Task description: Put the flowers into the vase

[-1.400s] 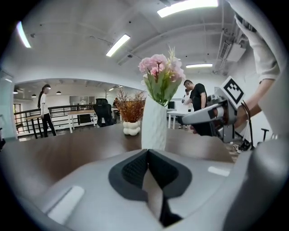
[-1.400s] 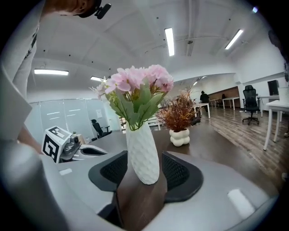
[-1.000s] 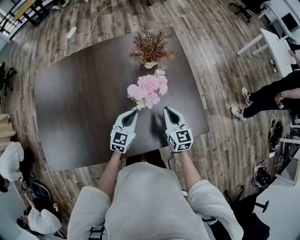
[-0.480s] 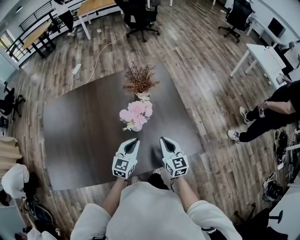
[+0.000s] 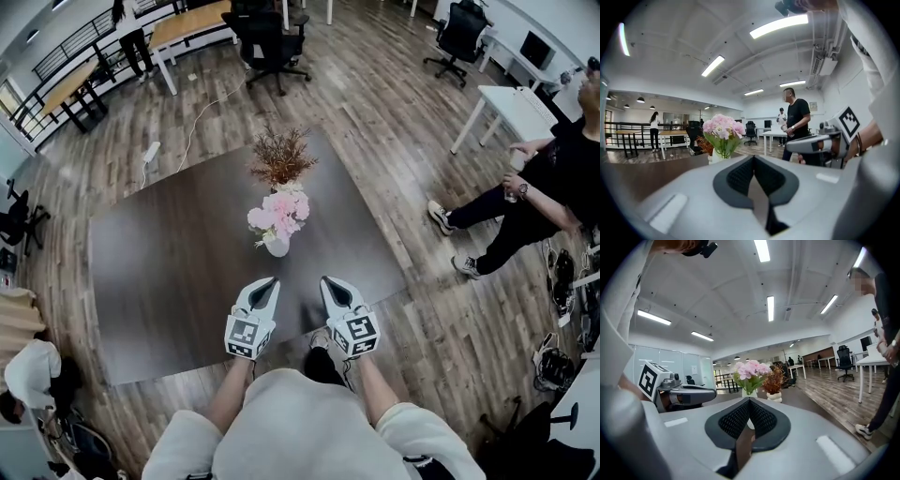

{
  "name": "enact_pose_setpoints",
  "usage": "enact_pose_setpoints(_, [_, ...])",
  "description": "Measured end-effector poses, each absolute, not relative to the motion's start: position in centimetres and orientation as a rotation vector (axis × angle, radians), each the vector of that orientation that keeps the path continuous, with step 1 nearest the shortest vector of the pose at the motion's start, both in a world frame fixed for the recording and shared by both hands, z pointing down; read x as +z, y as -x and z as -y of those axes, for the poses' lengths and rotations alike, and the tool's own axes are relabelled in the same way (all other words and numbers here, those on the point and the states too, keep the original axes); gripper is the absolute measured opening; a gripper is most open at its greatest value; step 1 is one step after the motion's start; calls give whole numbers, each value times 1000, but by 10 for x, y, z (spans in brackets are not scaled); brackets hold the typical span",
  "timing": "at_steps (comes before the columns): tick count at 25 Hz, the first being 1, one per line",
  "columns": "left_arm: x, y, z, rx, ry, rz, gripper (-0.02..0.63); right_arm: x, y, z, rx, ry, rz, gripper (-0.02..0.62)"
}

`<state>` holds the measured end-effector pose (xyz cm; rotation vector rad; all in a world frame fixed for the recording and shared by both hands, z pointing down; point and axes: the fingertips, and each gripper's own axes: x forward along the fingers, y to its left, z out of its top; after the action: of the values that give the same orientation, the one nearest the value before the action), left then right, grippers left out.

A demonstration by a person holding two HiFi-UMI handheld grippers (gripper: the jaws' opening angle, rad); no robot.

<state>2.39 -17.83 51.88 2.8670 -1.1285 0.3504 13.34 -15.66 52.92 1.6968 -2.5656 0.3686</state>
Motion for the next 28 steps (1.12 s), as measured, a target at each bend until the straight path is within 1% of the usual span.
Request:
enact_pose_setpoints(8, [509,54,92,329,-2941,1076,9,519,-67,68,339,-1797,2506,-3])
enact_pose_setpoints(14, [515,120,34,285,-2966,1040,9,521,-4,3,307,-1861,2450,-3])
enact_pose_setpoints(22, [491,158,-37,272,-2980,1010,9,495,31,-72,284,-1918,2422,-3])
enact_pose_setpoints(28, [490,172,-71,309,-2967,1015,9,483,39,-108,262,-1933,2411,-3])
